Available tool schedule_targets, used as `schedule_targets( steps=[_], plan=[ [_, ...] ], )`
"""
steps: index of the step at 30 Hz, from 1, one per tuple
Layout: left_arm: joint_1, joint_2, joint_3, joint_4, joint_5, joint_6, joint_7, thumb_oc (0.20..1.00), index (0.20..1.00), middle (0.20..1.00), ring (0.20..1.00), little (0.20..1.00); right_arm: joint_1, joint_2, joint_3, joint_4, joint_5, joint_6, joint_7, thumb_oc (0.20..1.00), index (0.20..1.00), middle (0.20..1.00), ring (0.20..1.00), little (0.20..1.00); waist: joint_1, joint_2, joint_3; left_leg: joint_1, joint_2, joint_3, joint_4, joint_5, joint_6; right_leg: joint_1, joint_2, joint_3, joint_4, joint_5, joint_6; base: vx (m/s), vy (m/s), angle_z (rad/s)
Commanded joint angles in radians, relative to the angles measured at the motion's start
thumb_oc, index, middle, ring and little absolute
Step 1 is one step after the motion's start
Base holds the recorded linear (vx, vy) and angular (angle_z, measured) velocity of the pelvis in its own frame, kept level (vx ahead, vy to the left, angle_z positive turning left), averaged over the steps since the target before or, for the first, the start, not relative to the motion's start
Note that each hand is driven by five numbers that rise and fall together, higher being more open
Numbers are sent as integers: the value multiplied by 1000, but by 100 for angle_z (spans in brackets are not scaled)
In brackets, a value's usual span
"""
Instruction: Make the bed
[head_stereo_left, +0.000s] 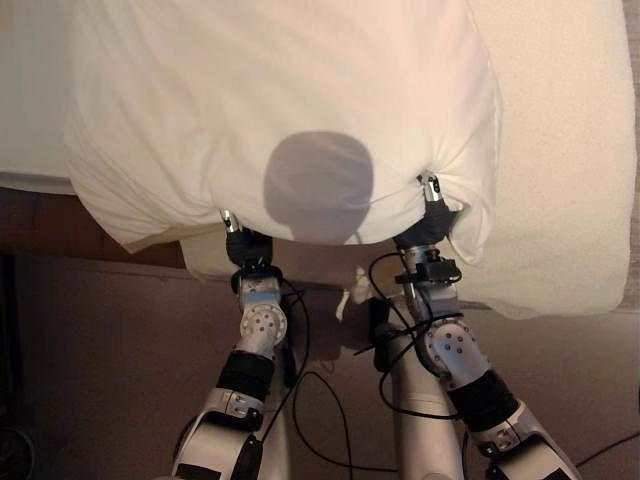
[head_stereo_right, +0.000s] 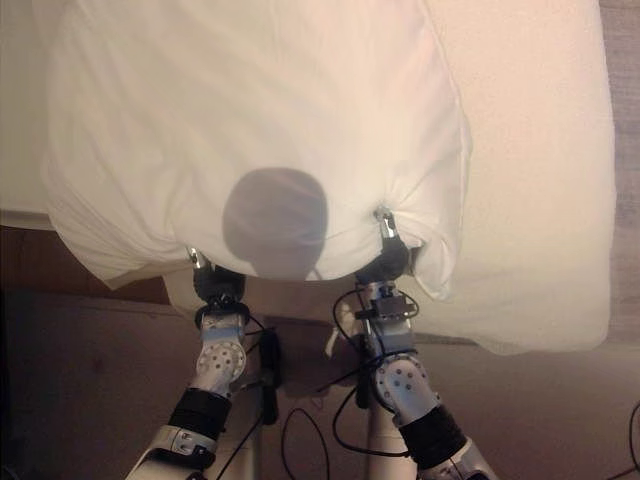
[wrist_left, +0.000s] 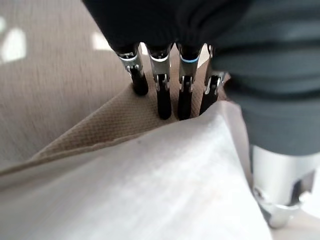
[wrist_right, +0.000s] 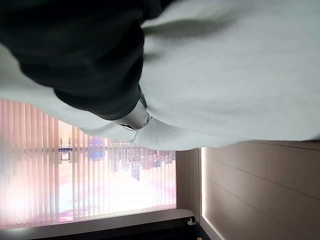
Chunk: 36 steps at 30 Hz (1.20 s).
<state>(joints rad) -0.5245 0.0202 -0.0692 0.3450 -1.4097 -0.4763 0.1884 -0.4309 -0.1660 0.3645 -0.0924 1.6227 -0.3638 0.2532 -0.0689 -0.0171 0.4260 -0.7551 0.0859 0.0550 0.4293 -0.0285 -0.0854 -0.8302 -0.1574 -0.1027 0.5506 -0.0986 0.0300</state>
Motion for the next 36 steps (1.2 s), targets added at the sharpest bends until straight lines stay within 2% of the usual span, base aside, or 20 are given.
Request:
schedule_targets(
  steps=[1, 6, 7, 8, 9, 14, 15, 16, 18, 29, 36],
  plan=[
    [-35, 20, 27, -30, 5, -49, -112, 1000, 1000, 1000, 1000, 1000, 37, 28, -3, -242, -22, -5, 169, 200, 200, 200, 200, 200, -34, -6, -78, -63, -14, 30, 14, 0, 40, -4, 49, -10, -44, 58, 61, 0, 0, 0],
    [-26, 35, 50, -61, -26, -35, -216, 1000, 1000, 1000, 1000, 1000, 42, 34, -18, -245, -27, -9, 180, 200, 200, 200, 200, 200, -30, -11, -86, -69, -11, 32, 21, -3, 41, -8, 53, -8, -42, 57, 59, 4, -2, -3],
    [-16, 43, 60, -69, -34, -6, -270, 1000, 1000, 1000, 1000, 1000, 44, 38, -25, -248, -33, -9, 184, 200, 200, 200, 200, 200, -28, -12, -88, -68, -11, 32, 19, -5, 42, -8, 53, -8, -45, 56, 60, 5, -5, -5],
    [-16, 44, 61, -68, -35, -5, -272, 1000, 1000, 1000, 1000, 1000, 45, 38, -25, -248, -33, -9, 184, 200, 200, 200, 200, 200, -28, -12, -88, -68, -11, 32, 19, -5, 42, -8, 53, -8, -45, 56, 60, 8, -4, -5],
    [-6, 53, 68, -72, -36, 16, -318, 1000, 1000, 1000, 1000, 1000, 45, 41, -30, -245, -36, -4, 192, 200, 200, 200, 200, 200, -26, -13, -90, -69, -11, 32, 21, -7, 42, -9, 56, -6, -45, 56, 60, 3, 1, -3],
    [13, 70, 70, -74, -29, 32, -365, 1000, 1000, 1000, 1000, 1000, 49, 47, -39, -247, -45, -2, 204, 200, 200, 200, 200, 200, -22, -12, -96, -74, -11, 33, 22, -5, 42, -13, 56, -8, -46, 60, 60, 1, 0, -1],
    [18, 71, 67, -78, -24, 36, -371, 906, 906, 906, 906, 906, 50, 47, -42, -248, -45, -3, 205, 200, 200, 200, 200, 200, -22, -11, -97, -75, -12, 32, 20, -3, 42, -13, 57, -8, -47, 60, 60, 0, 0, 0],
    [26, 72, 67, -82, -20, 38, -375, 445, 445, 445, 445, 445, 52, 49, -45, -249, -44, -1, 206, 200, 200, 200, 200, 200, -21, -10, -97, -75, -12, 31, 19, -3, 43, -12, 57, -8, -47, 61, 60, 0, 0, 0],
    [41, 72, 66, -91, -10, 39, -375, 200, 200, 200, 200, 200, 58, 48, -48, -251, -42, -5, 208, 200, 200, 200, 200, 200, -19, -9, -98, -74, -13, 30, 20, -3, 44, -13, 56, -9, -45, 61, 59, 0, 0, 0],
    [114, 75, 72, -127, 14, 39, -366, 200, 200, 200, 200, 200, 76, 36, -74, -258, -50, -14, 198, 200, 200, 200, 200, 200, -3, 7, -81, -36, -20, 30, -16, 13, 39, 18, 59, -7, -66, 66, 60, -3, -12, 0],
    [113, 75, 67, -129, 20, 29, -349, 200, 200, 200, 200, 200, 75, 35, -81, -254, -62, -19, 179, 200, 200, 200, 200, 200, -5, 21, -69, -2, -19, 28, -65, 44, 24, 51, 63, -9, -105, 73, 58, -12, -41, -4]
  ],
)
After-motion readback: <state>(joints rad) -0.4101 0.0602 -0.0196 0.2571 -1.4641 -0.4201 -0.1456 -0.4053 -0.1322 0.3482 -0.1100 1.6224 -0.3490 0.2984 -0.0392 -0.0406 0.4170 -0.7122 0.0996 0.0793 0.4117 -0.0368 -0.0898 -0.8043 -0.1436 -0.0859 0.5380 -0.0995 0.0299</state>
